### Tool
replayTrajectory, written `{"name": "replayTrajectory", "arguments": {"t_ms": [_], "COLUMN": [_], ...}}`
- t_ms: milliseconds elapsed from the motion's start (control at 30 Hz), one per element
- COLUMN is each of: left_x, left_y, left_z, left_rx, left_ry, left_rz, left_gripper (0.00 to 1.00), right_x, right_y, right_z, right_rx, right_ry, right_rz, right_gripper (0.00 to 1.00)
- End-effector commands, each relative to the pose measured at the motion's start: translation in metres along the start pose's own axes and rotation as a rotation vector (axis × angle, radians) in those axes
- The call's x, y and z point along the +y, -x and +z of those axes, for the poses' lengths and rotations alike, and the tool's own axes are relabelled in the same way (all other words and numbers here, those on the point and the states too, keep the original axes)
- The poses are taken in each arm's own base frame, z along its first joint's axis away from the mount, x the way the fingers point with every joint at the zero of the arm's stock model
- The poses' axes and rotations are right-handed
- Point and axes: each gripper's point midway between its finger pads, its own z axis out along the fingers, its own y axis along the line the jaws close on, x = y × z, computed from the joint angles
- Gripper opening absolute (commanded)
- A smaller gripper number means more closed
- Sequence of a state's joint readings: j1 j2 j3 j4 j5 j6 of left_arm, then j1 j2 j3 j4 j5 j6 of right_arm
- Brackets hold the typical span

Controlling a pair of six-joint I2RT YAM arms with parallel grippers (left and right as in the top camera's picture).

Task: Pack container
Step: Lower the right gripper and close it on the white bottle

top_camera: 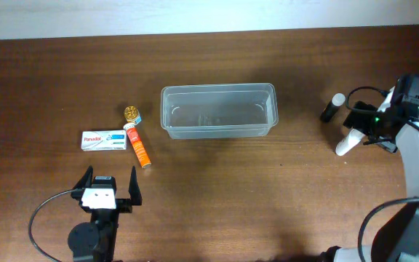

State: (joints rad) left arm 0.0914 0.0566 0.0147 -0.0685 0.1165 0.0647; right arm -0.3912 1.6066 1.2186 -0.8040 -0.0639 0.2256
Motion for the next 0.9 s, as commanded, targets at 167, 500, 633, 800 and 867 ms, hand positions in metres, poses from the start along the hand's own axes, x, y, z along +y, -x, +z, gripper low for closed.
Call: {"name": "replayTrajectory", "arguments": {"t_ms": [167, 500, 633, 800, 867], "left_x": [0.000, 0.001, 0.000, 0.000, 0.000], "left_y": [-0.002, -0.002, -0.002, -0.002, -0.002], "left_z": [0.000, 0.000, 0.000, 0.000, 0.000], "left_rx": [0.001, 0.001, 0.001, 0.001, 0.001], "left_ry": [0.001, 0.002, 0.001, 0.001, 0.001], "left_rz": [0.015, 0.015, 0.015, 0.015, 0.015], "left_gripper": [1.00, 1.00, 0.99, 1.00, 0.99], "right_x": [-0.006, -0.007, -0.008, -0.008, -0.009], "right_y": [-0.004, -0.002, -0.002, -0.004, -0.005], "right_z": [0.023, 0.036, 0.040, 0.046, 0.048], "right_rx": [0.040, 0.044, 0.051, 0.062, 0.069], "right_ry": [-0.027, -0.032, -0.034, -0.035, -0.037], "right_rz": [0.004, 0.003, -0.004, -0.003, -0.003], "right_gripper": [0.86, 0.75, 0.74, 0.64, 0.58]}}
